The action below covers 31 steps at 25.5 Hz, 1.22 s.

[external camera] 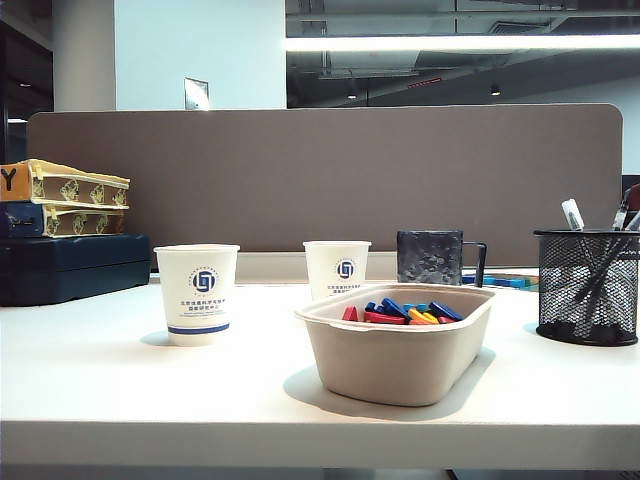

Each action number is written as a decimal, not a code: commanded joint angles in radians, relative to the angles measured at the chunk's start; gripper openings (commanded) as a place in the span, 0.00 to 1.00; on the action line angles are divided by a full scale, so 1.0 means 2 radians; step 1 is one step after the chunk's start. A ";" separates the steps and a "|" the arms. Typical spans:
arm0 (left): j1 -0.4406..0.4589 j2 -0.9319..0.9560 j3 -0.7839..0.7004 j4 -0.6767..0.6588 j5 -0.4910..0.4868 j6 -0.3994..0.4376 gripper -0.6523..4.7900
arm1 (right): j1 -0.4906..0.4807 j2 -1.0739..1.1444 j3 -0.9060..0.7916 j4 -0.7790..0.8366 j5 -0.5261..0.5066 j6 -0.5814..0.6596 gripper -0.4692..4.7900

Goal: Pick up one pen and put it in the pen container.

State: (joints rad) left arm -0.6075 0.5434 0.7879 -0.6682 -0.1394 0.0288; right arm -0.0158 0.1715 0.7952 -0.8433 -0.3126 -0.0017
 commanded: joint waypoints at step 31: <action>0.001 -0.212 -0.145 0.071 -0.091 -0.061 0.11 | -0.001 -0.046 -0.146 0.156 0.103 0.030 0.19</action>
State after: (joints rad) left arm -0.6075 0.1177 0.4995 -0.5785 -0.3176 -0.0910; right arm -0.0200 0.0799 0.5110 -0.5907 -0.1055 0.0238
